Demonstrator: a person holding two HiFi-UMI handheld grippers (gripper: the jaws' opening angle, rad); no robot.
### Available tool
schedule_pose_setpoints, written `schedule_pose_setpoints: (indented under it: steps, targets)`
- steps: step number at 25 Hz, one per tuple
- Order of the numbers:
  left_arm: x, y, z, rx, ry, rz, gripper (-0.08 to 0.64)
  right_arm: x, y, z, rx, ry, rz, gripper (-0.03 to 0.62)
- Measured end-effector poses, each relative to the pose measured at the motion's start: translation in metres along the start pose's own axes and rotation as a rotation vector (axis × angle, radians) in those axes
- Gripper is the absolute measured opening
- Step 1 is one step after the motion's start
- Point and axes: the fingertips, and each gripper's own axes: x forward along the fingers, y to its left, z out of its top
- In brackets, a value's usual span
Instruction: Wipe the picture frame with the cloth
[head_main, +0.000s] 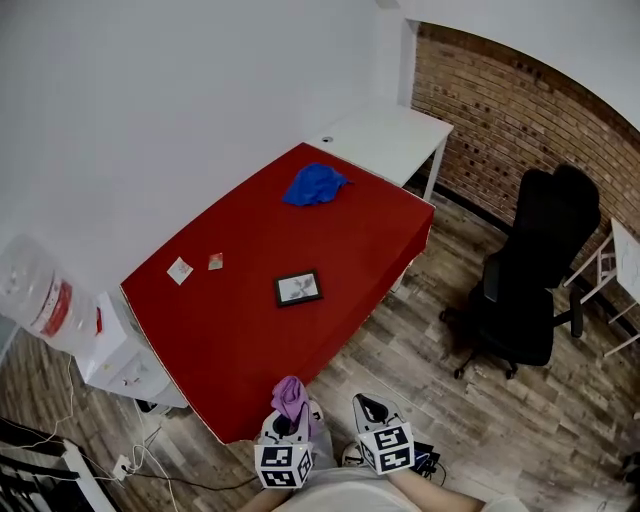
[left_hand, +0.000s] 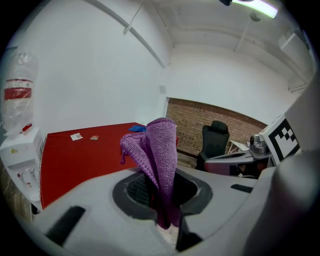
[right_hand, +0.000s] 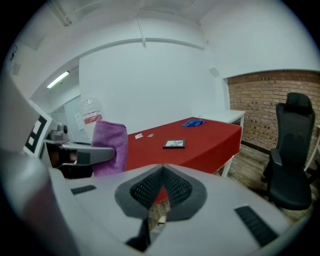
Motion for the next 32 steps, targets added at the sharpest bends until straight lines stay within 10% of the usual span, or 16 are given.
schedule_pose_setpoints:
  steps: [15,32]
  targets:
    - [0.101,0.096,0.089,0.073,-0.016,-0.062,0.061,0.124,-0.015,0.096,0.018,-0.044,-0.066,0.003]
    - [0.156,0.102,0.120,0.012,-0.012,0.016,0.061,0.171,-0.058,0.142,-0.054,-0.009,0.003,0.003]
